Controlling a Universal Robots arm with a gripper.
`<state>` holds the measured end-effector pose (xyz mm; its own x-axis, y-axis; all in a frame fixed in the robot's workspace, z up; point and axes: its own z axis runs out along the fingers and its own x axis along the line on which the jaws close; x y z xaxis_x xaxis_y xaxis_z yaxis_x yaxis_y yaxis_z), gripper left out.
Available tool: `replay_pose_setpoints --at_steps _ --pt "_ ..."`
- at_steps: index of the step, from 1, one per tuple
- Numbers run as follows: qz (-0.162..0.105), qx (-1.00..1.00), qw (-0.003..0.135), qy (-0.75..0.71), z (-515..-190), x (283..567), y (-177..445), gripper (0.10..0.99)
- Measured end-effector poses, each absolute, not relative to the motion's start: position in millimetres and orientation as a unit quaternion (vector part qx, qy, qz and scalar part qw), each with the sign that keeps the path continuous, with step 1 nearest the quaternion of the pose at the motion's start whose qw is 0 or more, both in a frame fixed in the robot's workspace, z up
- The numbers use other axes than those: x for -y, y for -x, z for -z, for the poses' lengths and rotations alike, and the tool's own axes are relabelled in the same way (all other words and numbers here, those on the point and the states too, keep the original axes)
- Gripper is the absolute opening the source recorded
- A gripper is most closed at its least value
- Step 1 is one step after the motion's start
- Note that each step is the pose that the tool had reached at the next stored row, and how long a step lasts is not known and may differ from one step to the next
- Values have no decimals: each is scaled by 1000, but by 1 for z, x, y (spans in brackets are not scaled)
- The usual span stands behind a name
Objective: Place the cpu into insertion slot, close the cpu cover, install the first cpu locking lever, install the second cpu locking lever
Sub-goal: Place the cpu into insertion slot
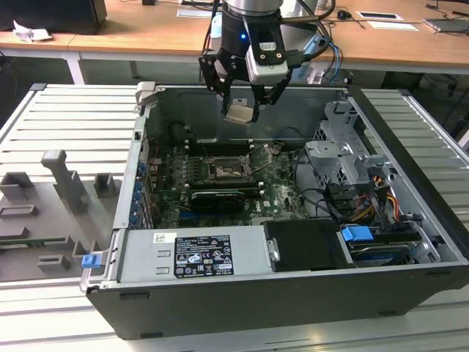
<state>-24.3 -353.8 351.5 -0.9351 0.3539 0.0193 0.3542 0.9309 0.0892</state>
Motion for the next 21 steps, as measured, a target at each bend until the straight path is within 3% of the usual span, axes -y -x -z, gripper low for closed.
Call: replay_pose_setpoints --at_steps 21 --pt "46 973 -1 227 -346 354 24 541"
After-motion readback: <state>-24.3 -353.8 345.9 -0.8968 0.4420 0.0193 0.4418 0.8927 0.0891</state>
